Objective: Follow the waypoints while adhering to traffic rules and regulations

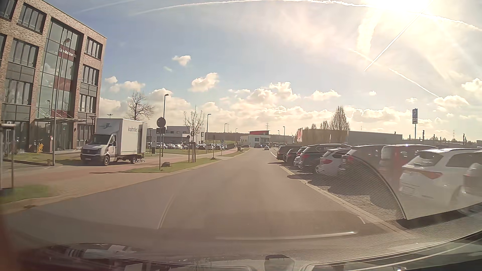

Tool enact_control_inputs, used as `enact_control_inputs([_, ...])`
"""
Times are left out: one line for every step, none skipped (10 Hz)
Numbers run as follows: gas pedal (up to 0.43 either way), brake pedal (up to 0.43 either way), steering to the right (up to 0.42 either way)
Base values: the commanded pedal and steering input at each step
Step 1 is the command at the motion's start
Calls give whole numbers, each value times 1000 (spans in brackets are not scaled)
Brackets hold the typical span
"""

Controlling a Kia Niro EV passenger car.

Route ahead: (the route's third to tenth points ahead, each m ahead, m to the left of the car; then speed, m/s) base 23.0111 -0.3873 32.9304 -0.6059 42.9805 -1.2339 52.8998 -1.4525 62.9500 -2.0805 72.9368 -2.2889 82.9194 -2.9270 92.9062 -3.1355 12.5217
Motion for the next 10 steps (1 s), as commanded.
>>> enact_control_inputs([209,0,-7])
enact_control_inputs([197,0,-7])
enact_control_inputs([177,0,-6])
enact_control_inputs([169,0,-6])
enact_control_inputs([169,0,-6])
enact_control_inputs([157,0,-5])
enact_control_inputs([150,0,-4])
enact_control_inputs([150,0,-2])
enact_control_inputs([150,0,2])
enact_control_inputs([150,0,4])
